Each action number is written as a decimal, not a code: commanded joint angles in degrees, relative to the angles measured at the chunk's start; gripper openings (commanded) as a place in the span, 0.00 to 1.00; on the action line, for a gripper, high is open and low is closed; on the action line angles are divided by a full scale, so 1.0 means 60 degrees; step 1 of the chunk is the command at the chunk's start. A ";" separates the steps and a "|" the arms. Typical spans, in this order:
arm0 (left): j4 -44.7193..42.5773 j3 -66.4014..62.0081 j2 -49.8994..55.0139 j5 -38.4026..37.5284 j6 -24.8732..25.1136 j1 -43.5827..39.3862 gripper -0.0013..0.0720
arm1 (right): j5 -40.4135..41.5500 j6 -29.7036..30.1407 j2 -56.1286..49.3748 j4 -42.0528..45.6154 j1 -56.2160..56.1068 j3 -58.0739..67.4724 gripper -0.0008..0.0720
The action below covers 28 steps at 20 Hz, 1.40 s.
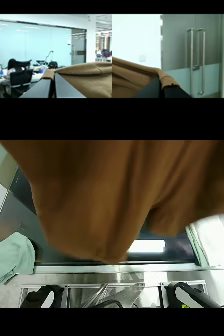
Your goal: Fold the shirts.
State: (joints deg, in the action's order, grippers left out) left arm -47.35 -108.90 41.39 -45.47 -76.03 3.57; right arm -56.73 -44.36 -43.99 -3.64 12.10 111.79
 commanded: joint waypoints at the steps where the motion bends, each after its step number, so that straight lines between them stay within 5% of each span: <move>1: -0.0073 0.0841 0.0244 0.0157 0.0029 0.0492 0.05 | -0.0681 -0.0729 -0.0532 0.1137 0.0033 0.0098 0.04; 6: -0.0284 0.1413 0.3537 -0.0255 0.0969 -0.1308 0.05 | -0.2557 -0.1118 -0.3122 0.1865 -0.0561 -0.0284 0.04; 11: -0.0918 0.0929 0.8185 -0.0630 0.0761 -0.1701 0.05 | -0.1894 -0.1468 -0.6291 0.5617 -0.1599 -0.1384 0.04; 16: -0.0907 -0.0178 1.0677 -0.1439 0.0630 -0.1217 0.05 | -0.0729 -0.1639 -0.9278 0.5858 -0.1479 -0.1450 0.04; 17: -0.0907 -0.0433 1.0874 -0.1501 0.0423 -0.1056 0.41 | -0.0375 -0.1486 -0.9530 0.5723 -0.1475 -0.1443 0.06; 18: -0.0911 -0.0648 1.0983 -0.1628 0.0025 -0.0922 0.96 | -0.0058 -0.1333 -0.9635 0.5665 -0.1421 -0.1443 0.27; 19: -0.0903 -0.0871 1.1001 -0.1949 -0.0368 -0.0696 0.94 | 0.0124 -0.1118 -0.9621 0.5672 -0.1348 -0.1402 0.65; 20: -0.0911 -0.1137 1.0979 -0.2448 -0.0433 -0.0455 0.94 | 0.0120 -0.1035 -0.9562 0.5683 -0.1209 -0.1275 0.77; 22: -0.0914 -0.1504 1.0721 -0.3847 -0.0758 0.0168 0.94 | -0.0321 -0.1045 -0.9260 0.5832 -0.0616 -0.1027 0.75; 24: -0.0922 -0.0863 1.0040 -0.4972 -0.1198 0.0780 0.94 | -0.1093 -0.1384 -0.8881 0.6211 0.0193 -0.0991 0.60; 28: -0.0962 0.2473 0.8389 -0.6244 -0.1341 0.1472 0.94 | -0.3031 -0.2014 -0.8845 0.7278 0.1388 -0.1104 0.61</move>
State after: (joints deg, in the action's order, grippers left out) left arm -52.99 -105.25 97.54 -75.68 -82.43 9.30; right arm -66.83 -54.19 -97.30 35.83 15.97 105.43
